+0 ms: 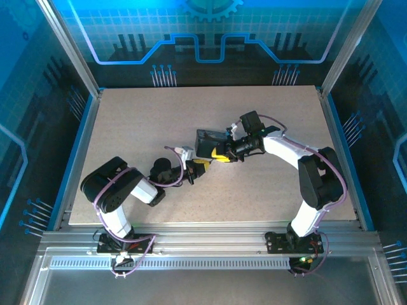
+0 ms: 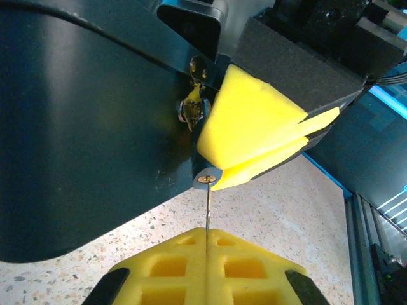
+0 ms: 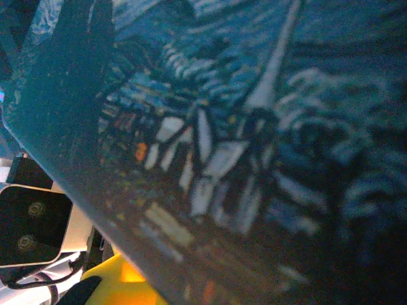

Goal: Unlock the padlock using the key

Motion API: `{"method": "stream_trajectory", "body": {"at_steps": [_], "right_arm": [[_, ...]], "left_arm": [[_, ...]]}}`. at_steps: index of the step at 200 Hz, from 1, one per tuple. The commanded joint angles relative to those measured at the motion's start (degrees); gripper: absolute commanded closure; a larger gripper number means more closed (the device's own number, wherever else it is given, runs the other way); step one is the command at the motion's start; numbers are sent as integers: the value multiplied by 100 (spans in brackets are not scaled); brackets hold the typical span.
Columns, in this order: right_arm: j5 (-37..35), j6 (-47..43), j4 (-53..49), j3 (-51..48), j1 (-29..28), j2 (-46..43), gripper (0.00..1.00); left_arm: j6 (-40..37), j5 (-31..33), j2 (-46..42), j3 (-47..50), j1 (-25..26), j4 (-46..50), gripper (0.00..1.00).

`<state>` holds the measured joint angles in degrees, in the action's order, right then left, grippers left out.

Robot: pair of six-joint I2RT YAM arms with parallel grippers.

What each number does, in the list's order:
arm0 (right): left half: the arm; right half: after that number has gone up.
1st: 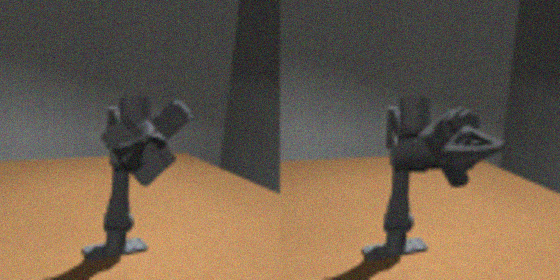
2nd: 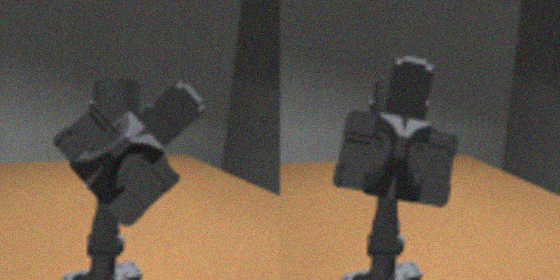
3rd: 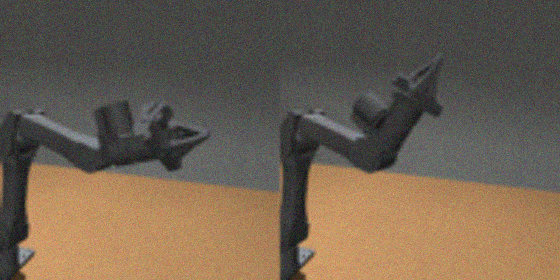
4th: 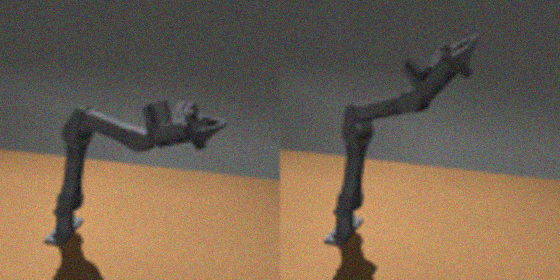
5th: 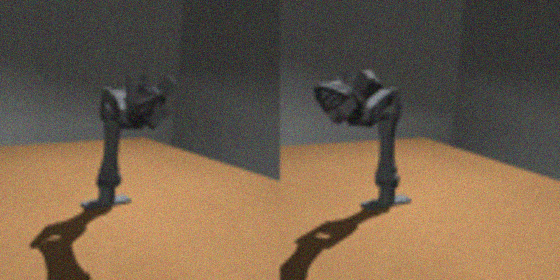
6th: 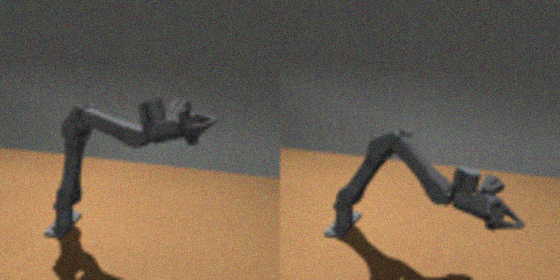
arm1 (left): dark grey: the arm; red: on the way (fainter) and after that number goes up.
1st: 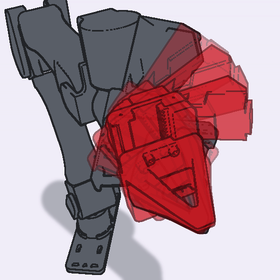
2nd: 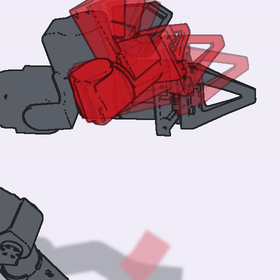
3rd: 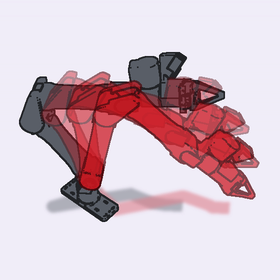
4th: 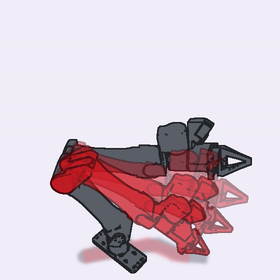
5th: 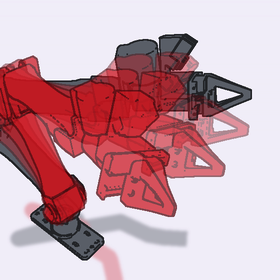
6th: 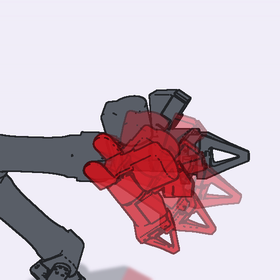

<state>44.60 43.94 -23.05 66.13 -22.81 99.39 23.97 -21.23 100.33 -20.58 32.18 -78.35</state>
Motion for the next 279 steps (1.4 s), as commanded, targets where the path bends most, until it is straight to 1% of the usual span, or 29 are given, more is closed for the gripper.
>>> {"method": "stream_trajectory", "body": {"at_steps": [1, 48, 68, 95, 120, 135, 149, 163, 172, 184, 185, 186, 200, 211, 221, 245, 264, 279], "right_arm": [[198, 15, 21, 164, -4, 53, 100], [164, -33, -15, 154, 2, 26, 100], [10, -131, -178, 207, 7, 24, 100], [-604, -325, -424, 260, -17, 78, 100], [-1569, -631, -593, 295, -229, 147, 100], [-2174, -753, -512, 216, -382, 159, 100], [-2550, -782, -283, 61, -476, 189, 100], [-2872, -782, -43, -111, -577, 228, 95], [-2959, -761, 124, -235, -625, 269, 90], [-2880, -692, 403, -427, -650, 290, 80], [-2861, -680, 447, -452, -654, 286, 78], [-2861, -680, 447, -452, -654, 286, 78], [-2816, -657, 661, -649, -668, 168, 63], [-2833, -697, 712, -749, -690, -14, 54], [-2836, -735, 731, -849, -697, -202, 49], [-2751, -852, 851, -1176, -699, -819, 42], [-2350, -1100, 1286, -1513, -716, -1404, 42], [-1901, -1338, 1793, -1816, -736, -1862, 45]], "left_arm": [[-110, 14, 26, -114, 62, -177, 100], [-172, 171, -10, -22, 62, -181, 100], [-197, 182, -2, 20, 58, -185, 100], [-182, 164, -45, 142, 53, -181, 100], [-138, 194, -177, 359, 10, -181, 100], [-112, 233, -286, 513, -20, -181, 100], [-85, 289, -378, 668, -45, -181, 100], [-49, 306, -448, 784, -72, -181, 100], [5, 283, -485, 833, -103, -181, 100], [102, 183, -519, 883, -163, -186, 100], [109, 173, -521, 882, -166, -183, 100], [126, 164, -522, 885, -172, -182, 100], [219, 71, -575, 914, -228, -173, 100], [272, -7, -643, 933, -261, -97, 100], [295, -66, -756, 927, -283, 19, 100], [339, -384, -1147, 804, -352, 587, 100], [314, -892, -1572, 559, -412, 1302, 100], [309, -1251, -1928, 403, -465, 1746, 100]]}}
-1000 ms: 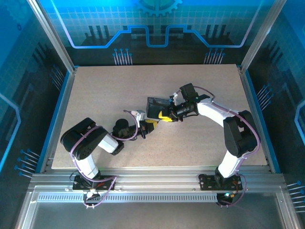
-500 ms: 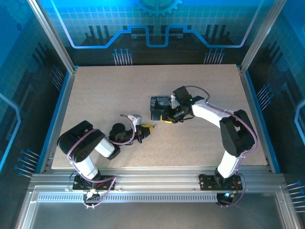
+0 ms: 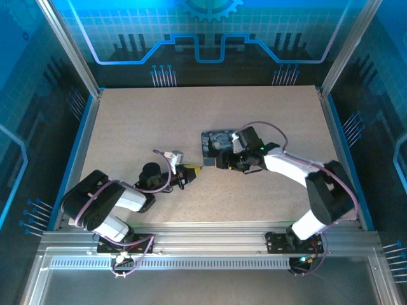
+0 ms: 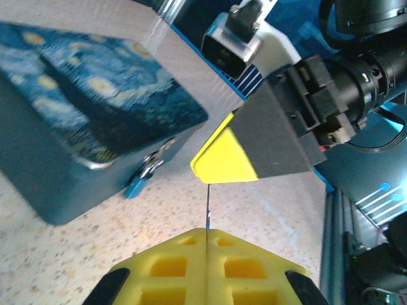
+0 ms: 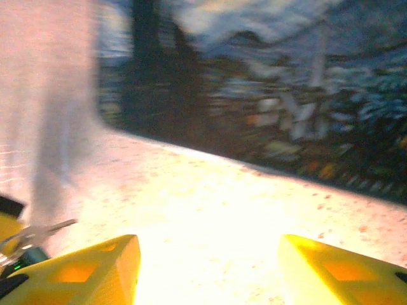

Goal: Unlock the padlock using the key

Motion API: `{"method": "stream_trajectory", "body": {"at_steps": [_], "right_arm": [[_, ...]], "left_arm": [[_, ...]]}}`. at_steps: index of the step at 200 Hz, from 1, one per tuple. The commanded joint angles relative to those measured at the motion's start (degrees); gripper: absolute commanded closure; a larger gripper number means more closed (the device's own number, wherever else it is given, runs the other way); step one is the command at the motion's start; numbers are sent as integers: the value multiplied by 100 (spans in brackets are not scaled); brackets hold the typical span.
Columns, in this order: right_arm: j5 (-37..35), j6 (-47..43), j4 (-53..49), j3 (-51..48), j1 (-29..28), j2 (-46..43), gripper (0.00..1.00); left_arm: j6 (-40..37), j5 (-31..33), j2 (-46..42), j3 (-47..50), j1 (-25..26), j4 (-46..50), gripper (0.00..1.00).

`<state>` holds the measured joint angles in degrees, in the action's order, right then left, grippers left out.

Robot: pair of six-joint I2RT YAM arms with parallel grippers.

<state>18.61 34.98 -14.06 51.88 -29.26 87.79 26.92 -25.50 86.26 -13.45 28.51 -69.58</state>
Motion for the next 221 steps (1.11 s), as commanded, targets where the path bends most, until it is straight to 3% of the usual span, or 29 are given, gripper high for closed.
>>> {"method": "stream_trajectory", "body": {"at_steps": [1, 50, 107, 151, 181, 192, 221], "right_arm": [[750, -464, 962, -418, -92, -757, 45], [2065, -335, 2714, -1019, -86, -1527, 39], [2952, 15, 3439, -884, -357, -1614, 42], [3071, -217, 3011, -604, -685, -1581, 58], [2967, -264, 2987, -578, -704, -1568, 89], [2942, -289, 2771, -544, -704, -1556, 95], [2932, -369, 2611, -495, -705, -1486, 100]], "left_arm": [[14, -847, -552, -317, -104, 895, 100], [405, -1922, -1620, -714, -412, 1843, 100], [590, -2252, -2386, -826, -439, 2438, 100], [973, -2383, -2362, -834, -444, 2064, 100], [1135, -2490, -2254, -847, -444, 1843, 100], [1156, -2505, -2216, -842, -451, 1800, 100], [1261, -2523, -2143, -815, -461, 1644, 100]]}}
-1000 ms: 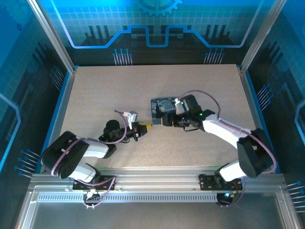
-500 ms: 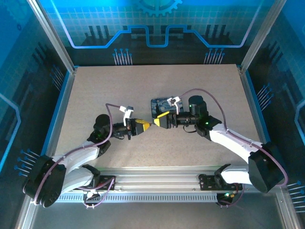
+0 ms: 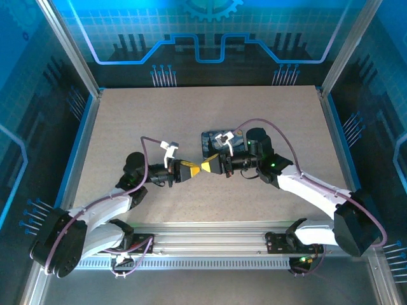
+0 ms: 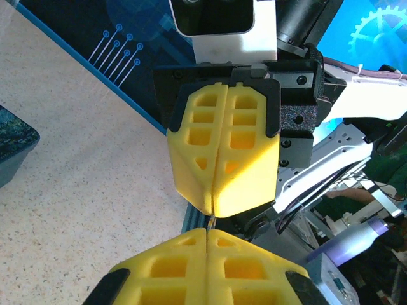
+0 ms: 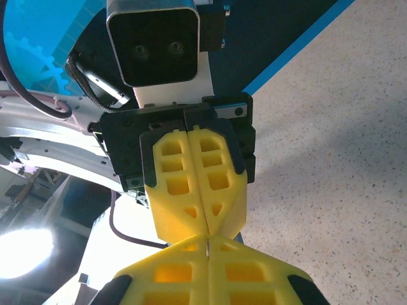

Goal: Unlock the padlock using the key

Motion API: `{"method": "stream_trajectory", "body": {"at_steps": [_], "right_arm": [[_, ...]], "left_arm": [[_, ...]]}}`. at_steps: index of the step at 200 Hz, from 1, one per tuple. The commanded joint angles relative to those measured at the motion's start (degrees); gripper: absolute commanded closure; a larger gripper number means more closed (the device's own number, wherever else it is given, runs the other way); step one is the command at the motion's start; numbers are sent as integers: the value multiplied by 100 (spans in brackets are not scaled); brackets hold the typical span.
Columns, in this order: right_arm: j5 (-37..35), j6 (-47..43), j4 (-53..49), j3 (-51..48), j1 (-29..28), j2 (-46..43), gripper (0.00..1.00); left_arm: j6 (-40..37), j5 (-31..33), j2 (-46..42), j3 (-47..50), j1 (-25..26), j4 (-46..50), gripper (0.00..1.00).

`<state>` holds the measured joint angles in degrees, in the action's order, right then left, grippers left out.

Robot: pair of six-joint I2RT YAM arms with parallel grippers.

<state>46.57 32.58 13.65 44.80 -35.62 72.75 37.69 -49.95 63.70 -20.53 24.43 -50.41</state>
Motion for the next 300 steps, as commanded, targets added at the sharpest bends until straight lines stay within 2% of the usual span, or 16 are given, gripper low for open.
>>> {"method": "stream_trajectory", "body": {"at_steps": [1, 37, 47, 60, 100, 150, 228, 300], "right_arm": [[135, -129, -161, 214, -69, 19, 100], [-11, -120, -21, 127, -68, 19, 100], [-43, -122, 18, 108, -68, 16, 100], [-59, -95, 94, 87, -68, 26, 100], [-112, -50, 149, 85, -27, 36, 100], [-304, 34, 147, 45, 162, -9, 100], [-315, 82, 147, 60, 178, 28, 100], [-324, 91, 147, 64, 178, 55, 100]], "left_arm": [[185, -76, 114, -108, -52, -275, 100], [543, -64, 308, -11, -111, -869, 100], [727, -91, 427, 27, -135, -1184, 88], [959, -135, 621, 49, -146, -1616, 81], [1600, -186, 1369, 109, -145, -2956, 77], [1533, -182, 1410, 181, -135, -2952, 69], [1525, -209, 1531, 168, -135, -2974, 73], [1550, -234, 1558, 180, -137, -2974, 83]]}}
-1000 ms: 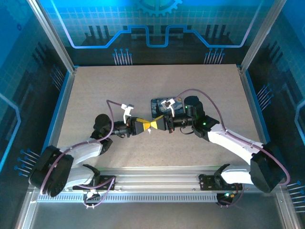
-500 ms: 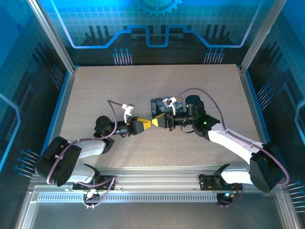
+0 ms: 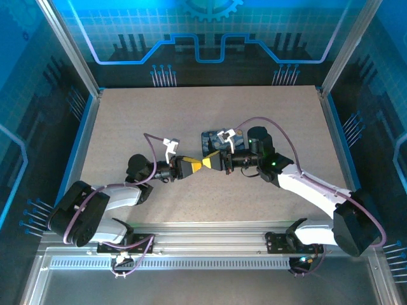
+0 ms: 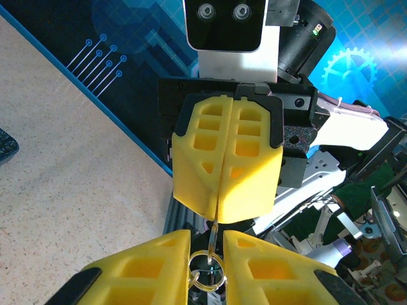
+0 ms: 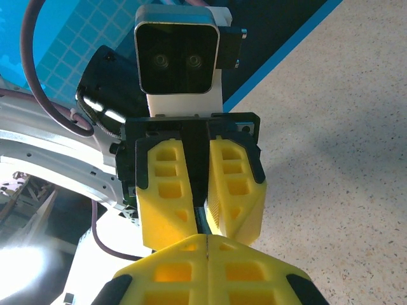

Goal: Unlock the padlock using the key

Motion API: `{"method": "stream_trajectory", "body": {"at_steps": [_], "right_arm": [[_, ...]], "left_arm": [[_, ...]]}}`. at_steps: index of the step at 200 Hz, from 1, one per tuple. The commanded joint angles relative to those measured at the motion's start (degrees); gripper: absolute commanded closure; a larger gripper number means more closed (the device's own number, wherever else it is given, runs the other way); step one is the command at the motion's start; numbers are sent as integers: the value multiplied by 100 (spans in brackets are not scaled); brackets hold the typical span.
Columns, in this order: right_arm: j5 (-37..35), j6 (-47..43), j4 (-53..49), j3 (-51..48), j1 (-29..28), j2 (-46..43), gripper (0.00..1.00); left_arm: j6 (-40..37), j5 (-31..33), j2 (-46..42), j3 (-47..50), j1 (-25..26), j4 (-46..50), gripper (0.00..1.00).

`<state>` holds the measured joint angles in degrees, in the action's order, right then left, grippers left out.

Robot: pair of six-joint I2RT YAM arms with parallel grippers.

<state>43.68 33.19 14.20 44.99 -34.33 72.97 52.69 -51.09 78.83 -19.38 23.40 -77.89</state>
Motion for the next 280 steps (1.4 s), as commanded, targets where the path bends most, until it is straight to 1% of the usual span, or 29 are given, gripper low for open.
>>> {"method": "stream_trajectory", "body": {"at_steps": [1, 30, 64, 75, 76, 77, 78, 87, 88, 93, 102, 106, 119, 134, 147, 159, 171, 191, 203, 209, 218, 224, 235, 243, 258, 269, 280], "right_arm": [[-35, 30, 92, 44, 49, 33, 100], [-21, 25, 97, 46, 21, 72, 100], [-60, 0, 81, 68, -13, 108, 100], [-155, -12, 2, 91, -13, 91, 100], [-170, -13, -19, 99, -8, 84, 100], [-192, -21, -50, 102, -14, 77, 96], [-192, -21, -50, 102, -14, 77, 96], [-342, -63, -226, 144, -8, 29, 84], [-342, -63, -226, 144, -8, 29, 84], [-419, -90, -323, 164, -6, -18, 78], [-633, -134, -570, 206, 3, -104, 60], [-753, -152, -678, 223, 12, -144, 54], [-1107, -190, -1077, 238, 69, -300, 48], [-1803, -205, -1557, 203, 113, -466, 41], [-2572, -193, -2036, 177, 102, -520, 39], [-3213, -124, -2349, 134, 56, -464, 39], [-4059, -32, -2623, 90, -124, -324, 39], [-5287, 265, -2946, 61, -515, 143, 40], [-5743, 487, -3017, 67, -650, 490, 42], [-5932, 586, -3051, 106, -688, 667, 43], [-6172, 637, -3055, 183, -739, 912, 47], [-6332, 661, -3071, 253, -768, 1077, 52], [-6580, 704, -3073, 387, -807, 1347, 60], [-6729, 722, -3039, 464, -840, 1520, 62], [-6960, 806, -2946, 511, -891, 1812, 62], [-7136, 851, -2826, 713, -941, 2014, 59], [-7288, 898, -2782, 808, -996, 2200, 58]], "left_arm": [[50, -120, 45, 65, -36, -227, 84], [64, -137, 36, 60, -34, -227, 86], [59, -147, 28, 63, -30, -227, 100], [50, -130, 27, 82, -35, -233, 100], [45, -125, 27, 83, -32, -230, 100], [42, -123, 27, 83, -39, -229, 100], [46, -122, 27, 87, -38, -228, 100], [2, -91, 27, 115, -39, -227, 100], [-1, -84, 27, 121, -43, -227, 100], [-37, -54, 21, 144, -42, -219, 100], [-115, -1, 14, 196, -39, -199, 100], [-160, 33, 6, 225, -45, -175, 100], [-315, 154, -35, 319, -56, -100, 100], [-538, 314, -155, 444, -77, 94, 100], [-842, 482, -366, 546, -89, 443, 100], [-1220, 734, -666, 628, -90, 1061, 100], [-1704, 1080, -1106, 662, -90, 2006, 100], [-2600, 1868, -2118, 650, -72, 3963, 100], [-3051, 2311, -2770, 604, -46, 5082, 100], [-3210, 2502, -3056, 591, -47, 5425, 100], [-3398, 2663, -3424, 562, -48, 5950, 100], [-3498, 2723, -3622, 541, -46, 6248, 100], [-3587, 2778, -3852, 520, -49, 6588, 100], [-3601, 2776, -3945, 519, -47, 6699, 100], [-3573, 2756, -3984, 555, -51, 6727, 100], [-3548, 2754, -3973, 591, -46, 6681, 100], [-3559, 2749, -3946, 607, -46, 6634, 100]]}}
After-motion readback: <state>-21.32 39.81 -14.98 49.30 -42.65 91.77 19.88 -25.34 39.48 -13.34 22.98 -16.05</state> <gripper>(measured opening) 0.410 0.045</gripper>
